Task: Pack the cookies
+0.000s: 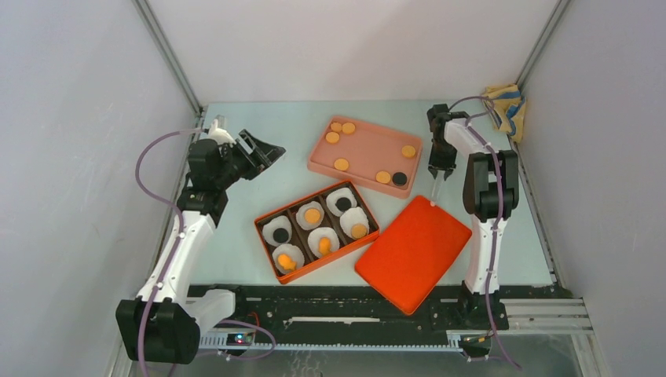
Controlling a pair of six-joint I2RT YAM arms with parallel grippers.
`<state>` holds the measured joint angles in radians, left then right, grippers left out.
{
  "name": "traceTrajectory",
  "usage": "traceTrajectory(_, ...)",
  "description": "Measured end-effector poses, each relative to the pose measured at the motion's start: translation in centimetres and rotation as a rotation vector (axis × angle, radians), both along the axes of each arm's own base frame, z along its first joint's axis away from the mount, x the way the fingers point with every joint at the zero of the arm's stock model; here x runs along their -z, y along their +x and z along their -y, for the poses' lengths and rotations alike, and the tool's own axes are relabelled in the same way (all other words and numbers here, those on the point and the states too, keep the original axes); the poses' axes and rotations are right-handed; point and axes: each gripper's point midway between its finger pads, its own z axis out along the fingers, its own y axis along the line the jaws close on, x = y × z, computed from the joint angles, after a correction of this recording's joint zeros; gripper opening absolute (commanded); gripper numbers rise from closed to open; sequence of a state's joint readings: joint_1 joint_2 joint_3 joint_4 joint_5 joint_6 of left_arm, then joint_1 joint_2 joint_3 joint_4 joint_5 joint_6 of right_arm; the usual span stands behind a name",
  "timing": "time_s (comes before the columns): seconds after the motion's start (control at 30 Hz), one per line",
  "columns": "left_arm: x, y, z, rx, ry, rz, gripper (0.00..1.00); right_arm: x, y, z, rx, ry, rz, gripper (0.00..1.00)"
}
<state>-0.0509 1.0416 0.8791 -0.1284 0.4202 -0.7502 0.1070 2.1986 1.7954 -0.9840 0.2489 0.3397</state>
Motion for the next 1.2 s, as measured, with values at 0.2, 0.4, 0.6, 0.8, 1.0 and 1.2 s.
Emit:
traceTrajectory(0.2,0.2,0.2,0.1,0.005,-0.003,-0.006,0.81,-0.1,-0.6,2.1,0.031,-0.070,-0.009,0.69)
traceTrajectory(0.4,0.1,0.2,0.4,0.014,-0.003,0.001,0.81,-3.0,-2.9,-0.9,-0.063,-0.067,0.073,0.40)
traceTrajectory(0.6,0.1,-0.1,1.2,0.037,-0.004,0.001,0.74,-9.0,-4.4,-10.0,-0.299,0.033,0.257,0.04)
traceTrajectory(0.8,0.4,-0.1,1.6,0.049,-0.003,-0.008,0.74,-4.8,-6.2,-16.8,-0.451,0.099,0.148,0.00)
traceTrajectory(1.0,0.4,-0.1,1.6,0.048,-0.003,-0.008,0.75,1.9,-7.3,-16.4,-0.432,0.080,-0.065,0.00)
traceTrajectory(1.2,0.5,-0.1,1.6,0.048,-0.002,-0.010,0.76,0.7,-0.4,-17.0,-0.385,0.097,0.017,0.01)
